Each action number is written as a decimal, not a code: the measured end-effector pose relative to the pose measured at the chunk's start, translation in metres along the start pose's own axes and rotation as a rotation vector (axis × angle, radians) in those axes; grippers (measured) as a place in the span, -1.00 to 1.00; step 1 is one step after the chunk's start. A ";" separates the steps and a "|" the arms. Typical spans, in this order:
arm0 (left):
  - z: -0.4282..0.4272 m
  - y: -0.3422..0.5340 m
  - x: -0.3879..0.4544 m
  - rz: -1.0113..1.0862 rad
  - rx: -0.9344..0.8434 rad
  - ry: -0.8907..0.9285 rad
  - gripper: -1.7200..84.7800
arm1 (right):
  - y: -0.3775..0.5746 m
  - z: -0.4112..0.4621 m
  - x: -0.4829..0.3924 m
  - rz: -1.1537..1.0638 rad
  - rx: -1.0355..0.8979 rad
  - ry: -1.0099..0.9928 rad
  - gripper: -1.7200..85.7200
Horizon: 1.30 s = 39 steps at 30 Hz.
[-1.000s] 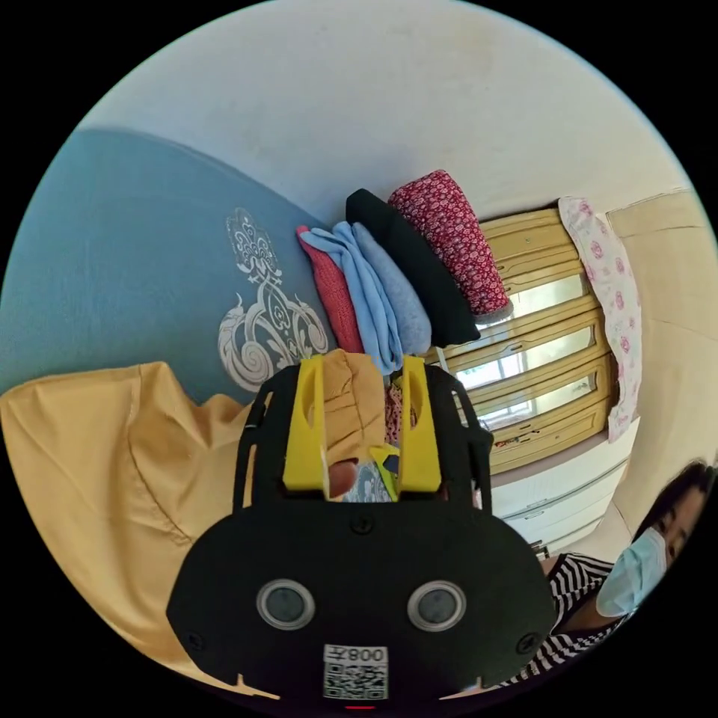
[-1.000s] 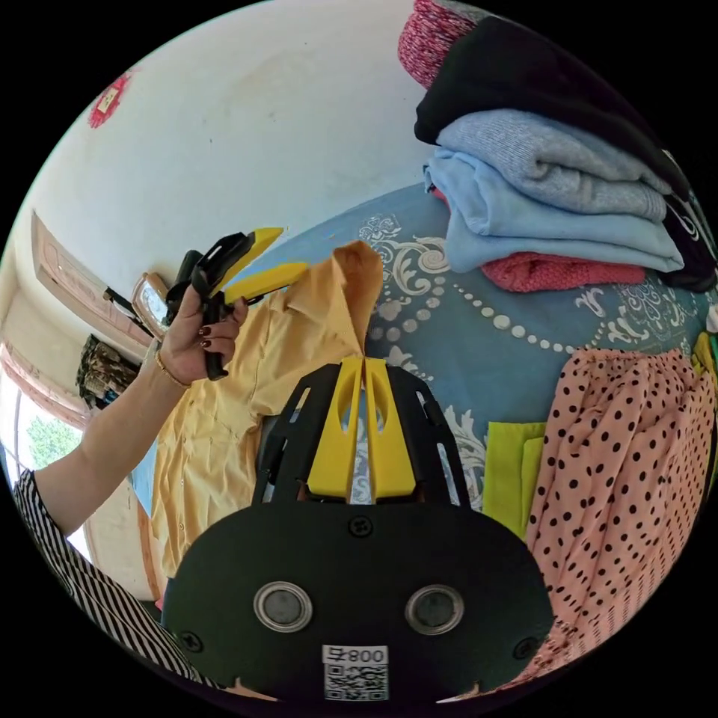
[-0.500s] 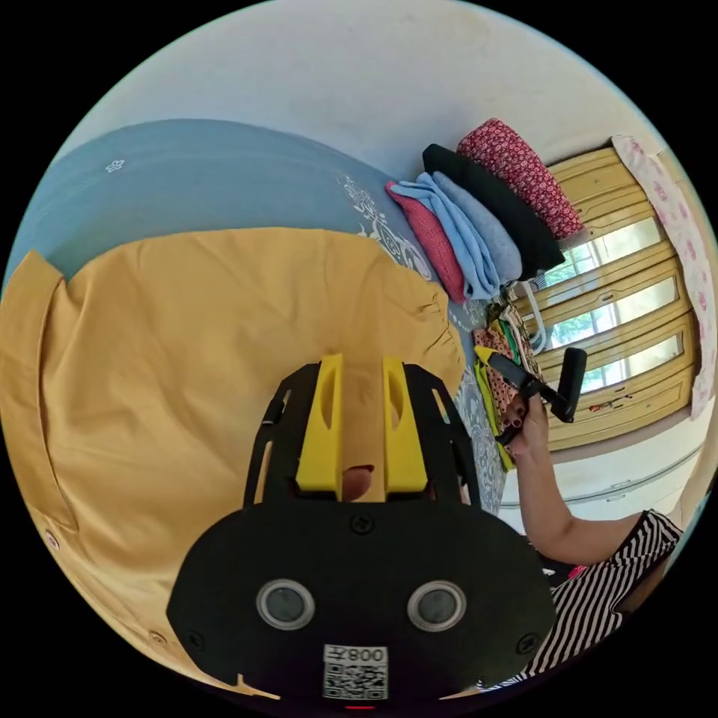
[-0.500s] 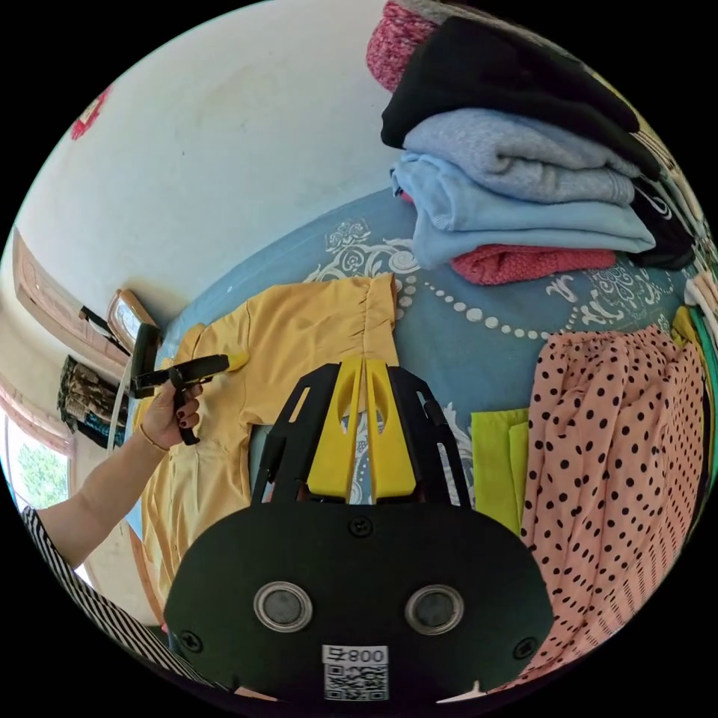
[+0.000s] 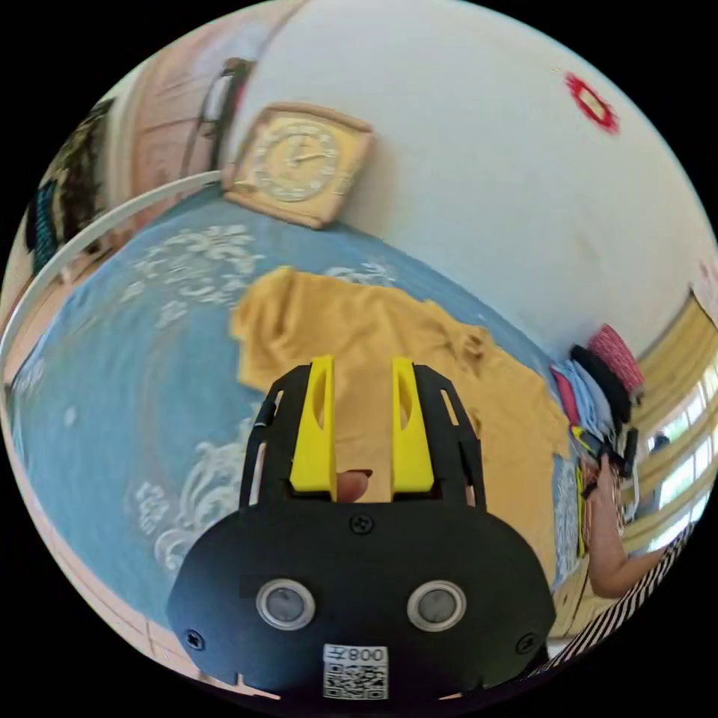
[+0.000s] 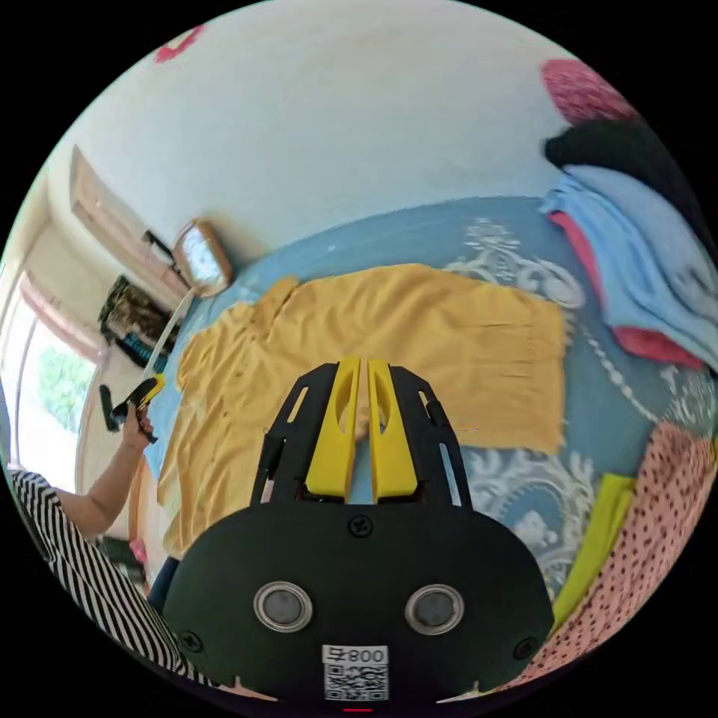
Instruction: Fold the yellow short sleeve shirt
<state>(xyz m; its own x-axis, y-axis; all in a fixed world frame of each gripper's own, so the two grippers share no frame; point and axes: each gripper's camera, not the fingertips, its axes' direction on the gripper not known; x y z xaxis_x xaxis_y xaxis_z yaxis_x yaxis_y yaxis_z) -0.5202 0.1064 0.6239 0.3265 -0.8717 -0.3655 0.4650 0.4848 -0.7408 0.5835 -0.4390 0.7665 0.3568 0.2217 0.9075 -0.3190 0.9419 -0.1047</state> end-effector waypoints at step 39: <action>-0.128 0.124 -0.077 0.247 -0.078 -0.102 -0.92 | -0.015 0.517 -0.231 -0.636 -0.460 -0.456 -0.91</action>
<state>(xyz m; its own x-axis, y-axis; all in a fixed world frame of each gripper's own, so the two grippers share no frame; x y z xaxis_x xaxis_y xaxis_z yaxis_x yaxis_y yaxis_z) -0.5931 0.2244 0.4882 0.5048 -0.7141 -0.4849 0.2976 0.6713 -0.6788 0.0518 -0.6344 0.7685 -0.0674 -0.4039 0.9123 0.2368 0.8818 0.4079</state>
